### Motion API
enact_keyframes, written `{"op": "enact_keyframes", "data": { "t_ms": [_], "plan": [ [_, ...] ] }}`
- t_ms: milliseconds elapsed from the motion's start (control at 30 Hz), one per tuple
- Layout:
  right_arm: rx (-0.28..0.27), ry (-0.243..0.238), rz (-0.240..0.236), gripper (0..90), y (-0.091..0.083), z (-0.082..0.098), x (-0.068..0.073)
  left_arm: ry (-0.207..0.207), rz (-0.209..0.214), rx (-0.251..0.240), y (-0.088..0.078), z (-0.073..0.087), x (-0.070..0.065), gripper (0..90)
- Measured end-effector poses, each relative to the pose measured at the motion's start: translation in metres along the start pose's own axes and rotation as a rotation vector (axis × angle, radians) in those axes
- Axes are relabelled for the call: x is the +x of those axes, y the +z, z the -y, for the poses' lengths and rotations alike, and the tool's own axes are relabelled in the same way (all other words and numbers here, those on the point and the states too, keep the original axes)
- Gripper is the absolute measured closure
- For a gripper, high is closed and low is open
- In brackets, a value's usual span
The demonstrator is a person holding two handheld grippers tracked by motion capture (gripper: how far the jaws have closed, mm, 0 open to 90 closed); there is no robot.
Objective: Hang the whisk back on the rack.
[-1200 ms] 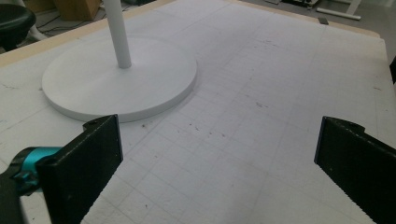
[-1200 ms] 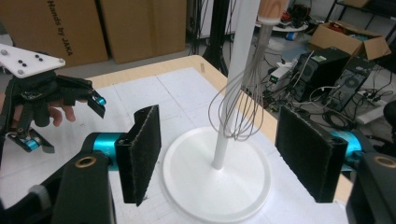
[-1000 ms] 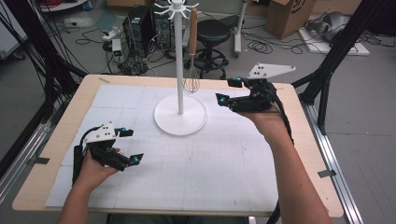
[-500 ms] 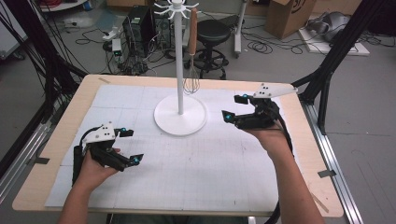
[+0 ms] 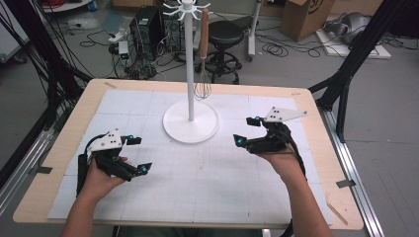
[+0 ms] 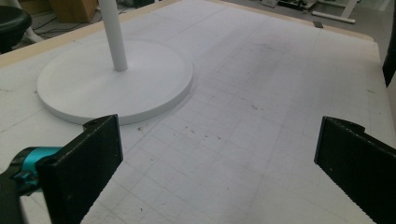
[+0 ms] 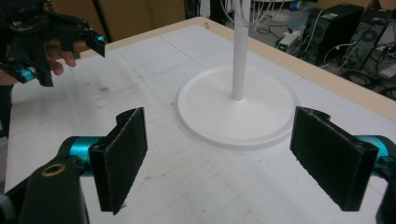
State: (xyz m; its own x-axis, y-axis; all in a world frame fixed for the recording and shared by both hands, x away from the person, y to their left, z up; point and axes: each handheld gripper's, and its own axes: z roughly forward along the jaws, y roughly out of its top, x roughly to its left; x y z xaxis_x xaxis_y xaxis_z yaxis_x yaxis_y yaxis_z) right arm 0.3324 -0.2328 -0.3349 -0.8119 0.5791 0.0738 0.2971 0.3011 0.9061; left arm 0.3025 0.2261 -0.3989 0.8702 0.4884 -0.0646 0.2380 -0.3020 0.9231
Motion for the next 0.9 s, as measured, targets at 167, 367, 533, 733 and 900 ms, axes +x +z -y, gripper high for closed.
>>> {"op": "enact_keyframes", "data": {
  "t_ms": [167,367,533,733,900],
  "plan": [
    [0.000,0.011,-0.005,16.6,0.001,0.010,0.001,-0.006,0.002,-0.003,0.000,0.000,-0.001,1.6],
    [0.014,0.012,-0.017,15.0,0.003,0.018,0.003,-0.011,0.009,-0.009,-0.001,0.000,0.001,1.6],
    [0.010,0.028,-0.019,15.1,0.004,0.025,0.005,-0.018,0.016,-0.026,-0.003,-0.001,0.001,1.6],
    [0.017,0.043,-0.023,15.0,0.005,0.034,0.006,-0.019,0.016,-0.045,-0.005,-0.003,0.003,1.6],
    [0.018,0.059,-0.024,15.0,0.005,0.041,0.005,-0.016,0.019,-0.026,-0.002,-0.002,0.003,1.6]
  ]
}}
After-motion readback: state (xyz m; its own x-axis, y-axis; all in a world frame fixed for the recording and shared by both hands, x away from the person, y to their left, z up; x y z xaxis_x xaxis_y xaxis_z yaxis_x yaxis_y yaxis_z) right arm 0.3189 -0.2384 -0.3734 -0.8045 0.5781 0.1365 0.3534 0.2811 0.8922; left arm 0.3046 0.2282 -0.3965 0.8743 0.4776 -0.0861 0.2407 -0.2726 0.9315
